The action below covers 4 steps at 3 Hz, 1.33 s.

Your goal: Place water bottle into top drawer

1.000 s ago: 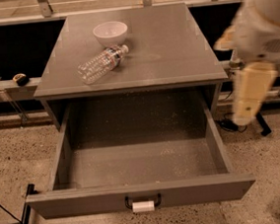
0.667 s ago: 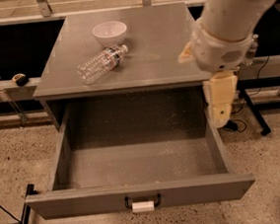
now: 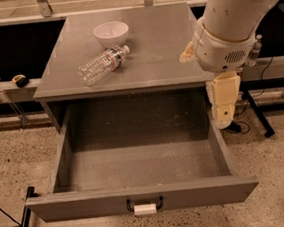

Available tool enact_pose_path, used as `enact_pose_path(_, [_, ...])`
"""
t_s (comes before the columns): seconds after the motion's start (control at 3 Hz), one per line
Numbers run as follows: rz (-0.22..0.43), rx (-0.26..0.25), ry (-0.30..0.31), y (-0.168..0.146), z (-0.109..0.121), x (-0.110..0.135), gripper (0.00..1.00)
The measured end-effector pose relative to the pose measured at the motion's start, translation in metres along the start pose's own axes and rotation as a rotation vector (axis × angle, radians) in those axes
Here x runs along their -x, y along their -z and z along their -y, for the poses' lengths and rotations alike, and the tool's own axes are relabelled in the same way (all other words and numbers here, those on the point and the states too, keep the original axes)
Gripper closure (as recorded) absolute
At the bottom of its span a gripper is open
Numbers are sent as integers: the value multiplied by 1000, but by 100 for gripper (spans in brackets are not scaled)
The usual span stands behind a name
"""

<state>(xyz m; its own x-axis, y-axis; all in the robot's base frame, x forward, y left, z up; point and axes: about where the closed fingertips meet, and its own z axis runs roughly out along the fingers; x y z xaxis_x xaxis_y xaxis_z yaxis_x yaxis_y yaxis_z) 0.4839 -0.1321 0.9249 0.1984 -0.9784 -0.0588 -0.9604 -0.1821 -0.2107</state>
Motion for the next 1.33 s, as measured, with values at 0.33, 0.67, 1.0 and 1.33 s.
enact_pose_path(0.33, [-50, -59, 72, 4, 24, -2, 0])
enact_pose_path(0.67, [-81, -173, 181, 5, 69, -3, 0])
enact_pose_path(1.0, [-107, -307, 343, -2, 123, 19, 0])
enact_pose_path(1.33, [-107, -307, 343, -2, 123, 19, 0])
